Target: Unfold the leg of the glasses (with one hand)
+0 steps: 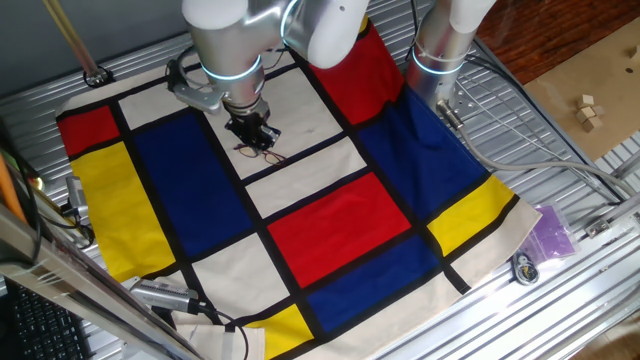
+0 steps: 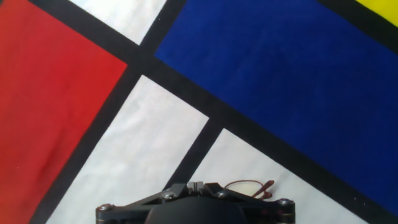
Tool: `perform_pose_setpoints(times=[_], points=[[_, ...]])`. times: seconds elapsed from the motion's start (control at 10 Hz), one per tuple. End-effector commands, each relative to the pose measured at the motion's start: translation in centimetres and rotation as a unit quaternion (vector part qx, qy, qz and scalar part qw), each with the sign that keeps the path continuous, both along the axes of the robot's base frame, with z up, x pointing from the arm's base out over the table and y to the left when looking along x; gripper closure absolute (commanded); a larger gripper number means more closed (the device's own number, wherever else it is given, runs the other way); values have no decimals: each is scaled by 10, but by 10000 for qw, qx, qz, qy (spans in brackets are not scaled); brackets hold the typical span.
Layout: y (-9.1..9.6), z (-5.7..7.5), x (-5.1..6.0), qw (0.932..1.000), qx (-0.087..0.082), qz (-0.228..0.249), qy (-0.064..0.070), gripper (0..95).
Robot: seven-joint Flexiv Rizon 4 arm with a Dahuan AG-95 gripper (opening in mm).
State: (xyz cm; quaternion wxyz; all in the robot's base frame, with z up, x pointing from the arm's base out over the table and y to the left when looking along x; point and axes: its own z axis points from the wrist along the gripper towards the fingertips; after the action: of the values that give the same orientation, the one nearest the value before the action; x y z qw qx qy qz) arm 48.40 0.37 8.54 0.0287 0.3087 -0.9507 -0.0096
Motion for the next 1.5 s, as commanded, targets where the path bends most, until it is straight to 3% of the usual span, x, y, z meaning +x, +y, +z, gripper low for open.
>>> perform_pose_setpoints(times=[0.1, 0.5, 0.7, 1.0, 1.2, 1.5], points=[[0, 1, 0, 9996, 52, 269, 21, 950], [0, 1, 0, 9959, 21, 860, 281, 950], [0, 1, 0, 9931, -6, 1130, 327, 950], [0, 1, 0, 9814, -297, 1834, 475, 950], [0, 1, 0, 9687, -240, 2429, 459, 950], [0, 1, 0, 9651, -255, 2568, 434, 950]])
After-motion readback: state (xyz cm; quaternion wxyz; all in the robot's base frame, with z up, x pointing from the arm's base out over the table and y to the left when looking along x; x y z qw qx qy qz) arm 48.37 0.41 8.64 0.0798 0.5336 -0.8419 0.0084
